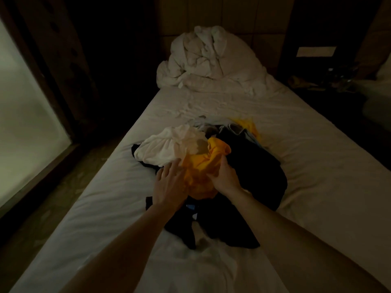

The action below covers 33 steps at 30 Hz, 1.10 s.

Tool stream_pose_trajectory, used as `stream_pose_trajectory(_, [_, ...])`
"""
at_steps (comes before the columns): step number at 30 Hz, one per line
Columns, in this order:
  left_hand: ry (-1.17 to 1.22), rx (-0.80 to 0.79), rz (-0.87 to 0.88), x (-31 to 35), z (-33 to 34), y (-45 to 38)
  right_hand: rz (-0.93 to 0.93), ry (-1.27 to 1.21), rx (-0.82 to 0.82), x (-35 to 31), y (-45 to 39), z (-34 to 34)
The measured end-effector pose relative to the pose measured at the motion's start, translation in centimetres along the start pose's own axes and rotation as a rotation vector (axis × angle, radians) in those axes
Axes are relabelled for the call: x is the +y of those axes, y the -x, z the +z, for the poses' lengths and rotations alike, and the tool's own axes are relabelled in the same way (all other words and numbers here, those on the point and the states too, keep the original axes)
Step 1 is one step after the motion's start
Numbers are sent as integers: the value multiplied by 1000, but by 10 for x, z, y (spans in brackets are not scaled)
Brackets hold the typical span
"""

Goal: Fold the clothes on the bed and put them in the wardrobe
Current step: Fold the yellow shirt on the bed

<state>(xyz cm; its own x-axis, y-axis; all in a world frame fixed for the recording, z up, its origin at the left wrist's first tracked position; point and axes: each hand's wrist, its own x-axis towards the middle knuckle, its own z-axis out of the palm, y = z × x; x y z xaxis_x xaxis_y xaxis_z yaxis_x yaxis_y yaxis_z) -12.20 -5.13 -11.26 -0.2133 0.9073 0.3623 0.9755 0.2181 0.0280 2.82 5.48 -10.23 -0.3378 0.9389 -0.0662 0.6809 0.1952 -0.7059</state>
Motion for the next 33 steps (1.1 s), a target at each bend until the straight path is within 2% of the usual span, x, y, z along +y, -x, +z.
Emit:
stream_pose_trajectory(4, [-120, 232, 142, -3, 21, -6, 49, -28, 56, 3, -16, 1])
stream_pose_trajectory(7, [-170, 267, 160, 0, 21, -9, -5, -91, 112, 2, -9, -9])
stream_pose_trajectory(11, [-156, 267, 134, 19, -1, -7, -59, -150, 281, -4, 13, -45])
stream_pose_trajectory(14, [10, 241, 63, 41, -33, -5, -117, -154, 433, -7, 29, -90])
stream_pose_trajectory(17, [339, 199, -12, 68, -79, -7, -182, -210, 478, -13, 55, -144])
stream_pose_trajectory(20, [799, 91, 32, 104, -139, -7, -292, -276, 428, -24, 94, -191])
stream_pose_trajectory(22, [1117, -68, 99, 129, -177, -4, -322, -325, 378, -33, 123, -214])
stream_pose_trajectory(24, [1280, -152, 81, 148, -207, 4, -302, -394, 314, -38, 152, -233])
stream_pose_trajectory(26, [1342, -125, 26, 161, -234, 17, -248, -563, 213, -40, 181, -250])
stream_pose_trajectory(29, [1367, -83, 27, 169, -258, 33, -64, -853, 18, -41, 220, -272])
stream_pose_trajectory(31, [1321, -90, 78, 172, -270, 45, 3, -760, -63, -45, 241, -282])
stream_pose_trajectory(33, [1278, -143, 137, 173, -277, 55, -21, -582, -87, -49, 259, -285])
